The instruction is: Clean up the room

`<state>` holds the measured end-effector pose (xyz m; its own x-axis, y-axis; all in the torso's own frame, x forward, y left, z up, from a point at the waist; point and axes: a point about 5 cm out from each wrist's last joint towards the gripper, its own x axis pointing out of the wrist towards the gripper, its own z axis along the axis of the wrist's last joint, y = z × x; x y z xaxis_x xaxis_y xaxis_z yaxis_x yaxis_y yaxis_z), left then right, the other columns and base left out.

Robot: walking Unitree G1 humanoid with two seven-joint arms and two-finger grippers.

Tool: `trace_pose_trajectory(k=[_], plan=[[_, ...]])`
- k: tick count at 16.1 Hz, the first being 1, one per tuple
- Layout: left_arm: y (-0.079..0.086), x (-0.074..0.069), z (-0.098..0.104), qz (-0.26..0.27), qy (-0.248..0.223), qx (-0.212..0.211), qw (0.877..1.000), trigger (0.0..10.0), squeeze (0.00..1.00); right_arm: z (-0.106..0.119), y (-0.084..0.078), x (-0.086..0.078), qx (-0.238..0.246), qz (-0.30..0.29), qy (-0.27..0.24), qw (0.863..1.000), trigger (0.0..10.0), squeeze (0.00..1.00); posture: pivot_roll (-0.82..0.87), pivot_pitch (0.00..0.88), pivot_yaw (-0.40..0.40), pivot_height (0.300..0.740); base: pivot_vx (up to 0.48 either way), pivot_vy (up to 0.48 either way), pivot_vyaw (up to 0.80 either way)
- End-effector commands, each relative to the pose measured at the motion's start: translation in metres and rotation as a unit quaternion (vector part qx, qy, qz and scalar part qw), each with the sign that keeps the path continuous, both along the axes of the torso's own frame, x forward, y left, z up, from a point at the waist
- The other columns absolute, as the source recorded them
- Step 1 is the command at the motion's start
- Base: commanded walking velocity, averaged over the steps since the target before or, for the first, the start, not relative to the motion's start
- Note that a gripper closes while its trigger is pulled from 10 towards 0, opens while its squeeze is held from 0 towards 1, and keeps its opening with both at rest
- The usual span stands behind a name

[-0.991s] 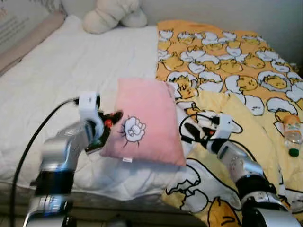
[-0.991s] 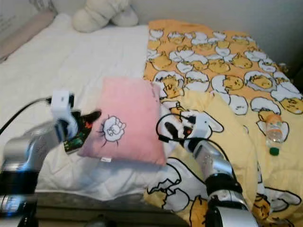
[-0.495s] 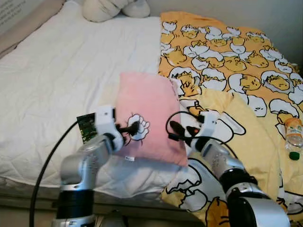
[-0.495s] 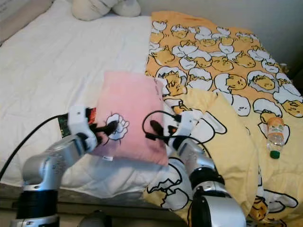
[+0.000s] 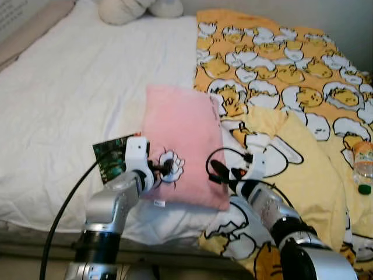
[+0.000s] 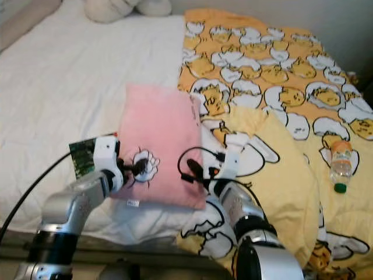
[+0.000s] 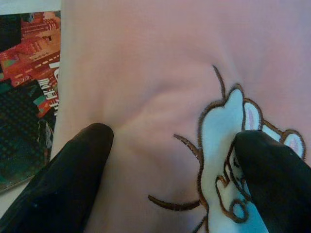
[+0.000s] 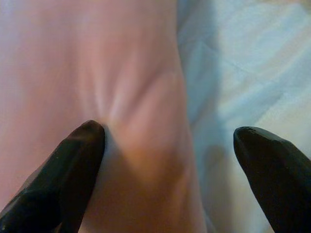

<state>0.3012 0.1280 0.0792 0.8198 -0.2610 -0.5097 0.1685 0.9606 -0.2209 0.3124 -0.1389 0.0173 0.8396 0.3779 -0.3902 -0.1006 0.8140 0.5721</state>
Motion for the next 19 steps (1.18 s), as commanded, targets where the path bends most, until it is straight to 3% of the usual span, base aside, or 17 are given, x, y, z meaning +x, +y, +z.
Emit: trace_pose_trajectory(k=[1,2,3,4,8,12,16,19], plan=[[-0.006,-0.002,-0.012,-0.013,0.021,0.009,1.0,10.0,0.0,-0.006,-0.006,-0.004,-0.008,-0.015,0.018,1.0,10.0,0.0,0.17,0.091,-0.069,0.74,0.0,0.0,0.0],[-0.006,0.001,-0.02,-0.009,0.023,0.014,1.0,10.0,0.0,-0.006,-0.005,-0.004,-0.008,-0.012,0.018,1.0,10.0,0.0,0.16,0.089,-0.067,0.74,0.0,0.0,0.0],[-0.007,0.005,-0.025,-0.006,0.024,0.017,1.0,6.8,0.0,-0.005,-0.003,-0.002,-0.01,-0.01,0.014,1.0,0.0,0.0,0.15,0.086,-0.067,0.74,0.0,0.0,0.0],[-0.009,0.008,-0.027,-0.003,0.018,0.017,1.0,0.0,0.0,-0.003,-0.001,-0.001,-0.012,-0.008,0.011,1.0,0.0,0.0,0.15,0.083,-0.066,0.74,0.0,0.0,0.0],[-0.013,0.013,-0.031,-0.003,0.003,0.011,1.0,0.0,0.0,-0.003,0.003,0.001,0.004,-0.019,0.016,1.0,0.0,0.0,0.16,0.057,-0.049,0.74,0.0,0.0,0.0],[-0.015,0.017,-0.038,-0.022,-0.002,0.034,0.999,0.0,0.0,-0.018,0.003,-0.013,-0.011,-0.021,0.048,0.999,0.0,0.0,0.15,0.042,-0.041,0.74,0.0,0.0,0.0],[-0.026,0.021,-0.042,-0.042,-0.005,0.043,0.998,0.0,0.0,-0.027,-0.008,-0.021,-0.011,-0.052,0.071,0.996,0.0,0.0,0.11,0.032,-0.023,0.74,0.0,0.0,0.0],[-0.03,0.025,-0.04,-0.059,-0.019,0.062,0.996,0.0,0.0,-0.028,-0.003,-0.023,0.043,-0.051,0.087,0.994,0.0,0.0,0.11,0.03,-0.013,0.74,0.0,0.0,0.0]])
